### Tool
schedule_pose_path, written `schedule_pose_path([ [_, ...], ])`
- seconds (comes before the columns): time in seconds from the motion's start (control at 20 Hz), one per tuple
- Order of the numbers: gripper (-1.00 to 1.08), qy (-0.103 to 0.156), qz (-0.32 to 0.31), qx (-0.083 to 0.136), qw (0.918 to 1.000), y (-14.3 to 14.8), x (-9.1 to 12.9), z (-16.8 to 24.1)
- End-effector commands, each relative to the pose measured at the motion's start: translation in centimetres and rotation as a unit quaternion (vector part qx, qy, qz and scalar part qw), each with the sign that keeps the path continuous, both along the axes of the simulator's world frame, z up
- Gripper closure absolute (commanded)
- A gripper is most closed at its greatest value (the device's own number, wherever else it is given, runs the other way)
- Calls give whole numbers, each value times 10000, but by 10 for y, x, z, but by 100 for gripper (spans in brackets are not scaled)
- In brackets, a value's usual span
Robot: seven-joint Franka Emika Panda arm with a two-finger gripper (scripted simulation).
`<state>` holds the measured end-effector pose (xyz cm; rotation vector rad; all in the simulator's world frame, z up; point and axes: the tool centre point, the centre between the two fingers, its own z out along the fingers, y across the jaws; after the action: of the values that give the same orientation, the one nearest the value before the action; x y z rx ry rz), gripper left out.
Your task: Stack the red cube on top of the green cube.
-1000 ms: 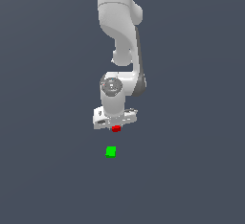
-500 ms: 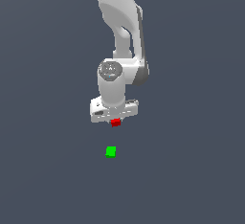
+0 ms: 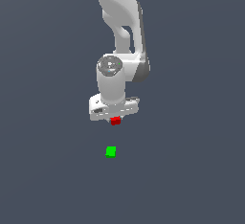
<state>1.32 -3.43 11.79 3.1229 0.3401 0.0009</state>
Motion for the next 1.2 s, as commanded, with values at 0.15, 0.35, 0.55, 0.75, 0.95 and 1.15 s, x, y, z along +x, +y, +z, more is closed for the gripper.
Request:
schedule_pose_path([
  [0.15,108,-1,0,0,10000,-1,7,-3],
  [0.35,108,-1,0,0,10000,-3,18,-9],
  [0.55,108,-1,0,0,10000,-5,33,-16],
  [0.75,108,-1,0,0,10000,-8,51,-25],
  [0.95,108,-1,0,0,10000,-11,70,-34],
  [1.15,108,1,-1,-1,10000,-13,87,-43],
])
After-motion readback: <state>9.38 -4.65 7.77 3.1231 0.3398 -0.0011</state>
